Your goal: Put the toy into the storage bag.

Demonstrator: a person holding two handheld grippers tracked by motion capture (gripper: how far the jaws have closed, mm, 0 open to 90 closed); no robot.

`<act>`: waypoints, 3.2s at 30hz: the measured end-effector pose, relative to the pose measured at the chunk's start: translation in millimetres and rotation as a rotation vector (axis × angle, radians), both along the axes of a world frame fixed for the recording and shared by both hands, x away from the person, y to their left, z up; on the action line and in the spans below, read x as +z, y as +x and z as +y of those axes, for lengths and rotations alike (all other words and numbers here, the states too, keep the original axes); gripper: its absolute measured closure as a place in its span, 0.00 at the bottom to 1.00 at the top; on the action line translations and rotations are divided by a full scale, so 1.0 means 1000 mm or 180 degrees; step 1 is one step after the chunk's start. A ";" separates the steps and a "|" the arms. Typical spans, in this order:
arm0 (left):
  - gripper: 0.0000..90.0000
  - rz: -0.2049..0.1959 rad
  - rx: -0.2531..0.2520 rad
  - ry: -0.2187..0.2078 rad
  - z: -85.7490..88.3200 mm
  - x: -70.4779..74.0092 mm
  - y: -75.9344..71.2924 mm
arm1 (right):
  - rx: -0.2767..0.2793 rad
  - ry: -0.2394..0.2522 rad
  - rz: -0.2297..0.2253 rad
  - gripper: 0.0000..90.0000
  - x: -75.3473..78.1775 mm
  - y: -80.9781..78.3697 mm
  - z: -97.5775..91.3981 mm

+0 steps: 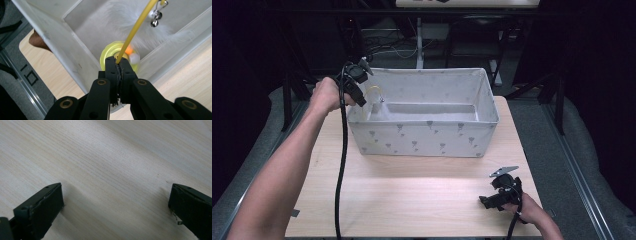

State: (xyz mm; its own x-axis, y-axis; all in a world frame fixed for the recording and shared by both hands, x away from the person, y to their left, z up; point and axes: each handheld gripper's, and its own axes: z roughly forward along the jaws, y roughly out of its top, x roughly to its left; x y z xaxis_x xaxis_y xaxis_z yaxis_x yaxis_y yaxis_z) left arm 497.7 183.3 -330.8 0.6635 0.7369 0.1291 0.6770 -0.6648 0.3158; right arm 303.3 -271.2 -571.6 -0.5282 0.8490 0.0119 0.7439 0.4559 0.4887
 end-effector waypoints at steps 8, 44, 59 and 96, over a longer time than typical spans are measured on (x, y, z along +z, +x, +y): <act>0.98 0.0161 0.0076 0.0001 0.014 -0.019 0.001 | 0.0017 -0.0097 -0.0002 0.00 0.002 0.000 -0.001; 0.18 -0.0233 0.0419 -0.0399 0.066 0.001 -0.041 | 0.0016 -0.0094 0.0000 0.00 0.002 0.000 0.000; 0.01 -0.0372 0.0478 -0.0448 0.089 -0.024 -0.088 | 0.0012 -0.0092 0.0013 0.00 0.002 0.000 0.000; 0.00 -0.0154 0.0802 -0.0405 0.105 -0.202 -0.176 | -0.0012 -0.0029 -0.0013 0.00 0.001 -0.001 0.000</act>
